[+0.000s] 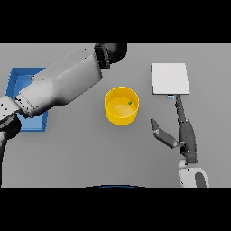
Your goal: Pick up the red beaker and tilt it to pour out 1 green nut into yellow bowl. Pick up the yellow bowl and place it on the metallic measuring scale.
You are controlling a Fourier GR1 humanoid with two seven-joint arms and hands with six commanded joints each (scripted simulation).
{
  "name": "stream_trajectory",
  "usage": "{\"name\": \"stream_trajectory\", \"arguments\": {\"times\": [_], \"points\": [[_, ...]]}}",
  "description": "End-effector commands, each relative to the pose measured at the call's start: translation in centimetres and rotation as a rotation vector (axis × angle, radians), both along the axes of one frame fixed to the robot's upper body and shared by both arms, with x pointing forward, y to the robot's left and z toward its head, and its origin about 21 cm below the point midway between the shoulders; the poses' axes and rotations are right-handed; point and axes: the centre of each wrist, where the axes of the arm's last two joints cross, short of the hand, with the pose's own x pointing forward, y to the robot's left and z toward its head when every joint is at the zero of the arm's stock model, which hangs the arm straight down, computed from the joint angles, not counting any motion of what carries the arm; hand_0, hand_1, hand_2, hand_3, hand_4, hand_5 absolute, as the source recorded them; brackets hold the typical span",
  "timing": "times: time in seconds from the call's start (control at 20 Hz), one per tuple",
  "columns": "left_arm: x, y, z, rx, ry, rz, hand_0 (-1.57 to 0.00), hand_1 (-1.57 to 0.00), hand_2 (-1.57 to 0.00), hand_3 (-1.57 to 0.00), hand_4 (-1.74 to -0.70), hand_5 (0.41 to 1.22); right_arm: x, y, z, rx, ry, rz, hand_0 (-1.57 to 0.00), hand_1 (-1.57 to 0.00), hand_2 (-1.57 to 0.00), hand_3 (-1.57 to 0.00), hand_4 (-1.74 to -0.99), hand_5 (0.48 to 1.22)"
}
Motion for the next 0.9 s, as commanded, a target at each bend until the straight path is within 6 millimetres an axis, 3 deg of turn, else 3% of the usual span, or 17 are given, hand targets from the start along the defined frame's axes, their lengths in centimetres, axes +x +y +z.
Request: {"name": "stream_trajectory", "arguments": {"times": [0.0, 0.05, 0.25, 0.4, 0.65, 0.85], "points": [[0.4, 0.1, 1.5, -0.039, -0.02, 0.003, -1.57, -1.57, -1.43, -1.27, -1.69, 1.221, 0.1, 0.2, -0.1, 0.005, 0.009, 0.001, 0.0, 0.0, 0.0, 0.0, -1.19, 0.594], [0.9, 0.5, 3.4, -0.07, -0.031, 0.015, -1.57, -1.57, -1.46, -1.04, -1.7, 1.221, 0.2, 0.1, 0.1, 0.018, 0.01, 0.005, 0.0, 0.0, 0.0, 0.0, -1.186, 0.596], [2.8, 3.2, 9.1, -0.29, -0.089, 0.164, -1.57, -1.57, -1.53, -1.35, -1.71, 1.221, 0.8, -0.4, 0.2, 0.066, 0.016, 0.019, 0.0, 0.0, 0.0, 0.0, -1.183, 0.595], [4.5, 8.2, 11.1, -0.608, -0.063, 0.36, -1.57, -1.57, -1.55, -1.38, -1.73, 1.221, 0.7, 0.0, -0.1, 0.066, 0.011, 0.034, 0.0, 0.0, 0.0, 0.0, -1.199, 0.594], [5.6, 17.8, 10.5, -1.132, -0.004, 0.576, -1.57, -1.57, -1.56, -1.4, -1.74, 1.221, 0.9, -0.3, -0.1, 0.057, 0.007, 0.046, 0.0, 0.0, 0.0, 0.0, -1.222, 0.587], [4.9, 23.8, 7.4, -1.429, -0.032, 0.719, -1.57, -1.57, -1.57, -1.41, -1.74, 1.221, 0.8, -0.8, -0.2, 0.037, -0.006, 0.063, 0.0, 0.0, 0.0, 0.0, -1.223, 0.591]]}}
